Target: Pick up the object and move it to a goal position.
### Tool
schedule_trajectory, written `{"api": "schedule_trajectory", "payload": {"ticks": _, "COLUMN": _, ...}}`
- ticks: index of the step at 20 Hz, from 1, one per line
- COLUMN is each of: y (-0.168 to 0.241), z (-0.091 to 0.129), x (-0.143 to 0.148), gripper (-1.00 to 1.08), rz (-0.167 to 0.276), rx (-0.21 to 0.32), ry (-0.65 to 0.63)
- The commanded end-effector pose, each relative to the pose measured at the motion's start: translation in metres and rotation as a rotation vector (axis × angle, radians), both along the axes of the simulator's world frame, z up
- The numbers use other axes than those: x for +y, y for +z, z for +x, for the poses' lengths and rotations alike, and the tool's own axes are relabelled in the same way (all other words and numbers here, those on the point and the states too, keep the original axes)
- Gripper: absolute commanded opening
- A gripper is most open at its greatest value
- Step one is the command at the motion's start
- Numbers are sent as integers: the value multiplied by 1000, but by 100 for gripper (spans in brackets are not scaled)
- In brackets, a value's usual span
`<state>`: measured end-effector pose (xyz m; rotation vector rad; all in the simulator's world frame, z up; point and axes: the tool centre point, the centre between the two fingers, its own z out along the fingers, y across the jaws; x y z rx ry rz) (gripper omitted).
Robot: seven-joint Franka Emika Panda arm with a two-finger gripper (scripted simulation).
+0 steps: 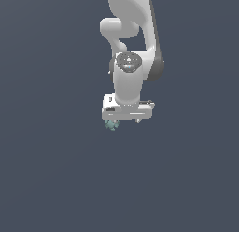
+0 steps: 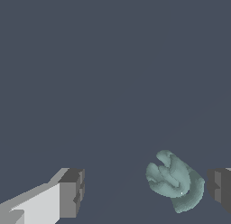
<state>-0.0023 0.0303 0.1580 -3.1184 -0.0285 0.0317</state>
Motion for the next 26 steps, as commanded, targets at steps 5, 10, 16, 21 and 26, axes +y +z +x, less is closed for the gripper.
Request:
{"api": "schedule_trajectory", "payload": {"ticks": 5, "y": 4, "z": 4, "x": -8, "gripper": 100, "rz": 4, "rx": -12, "ry": -29}}
{"api": "schedule_trajectory", "payload": {"ticks": 10, "y": 12, "z": 10, "x": -24, "gripper": 100, "rz": 11, "rx": -36, "ry": -83}}
{"api": "schedule_trajectory", "payload": {"ticks": 16, "y": 10, "z": 8, "x": -24, "gripper": 100, "rz": 10, "rx": -34, "ry": -92}}
{"api": "schedule_trajectory", "payload": {"ticks": 21, "y": 2, "z": 2, "x": -29, "gripper": 100, "rz": 7, "rx": -31, "ry": -145}}
{"api": "schedule_trajectory", "payload": {"ticks": 26, "y": -13, "z": -10, "x": -37, "gripper": 100, "rz": 2, "rx": -26, "ry": -239}}
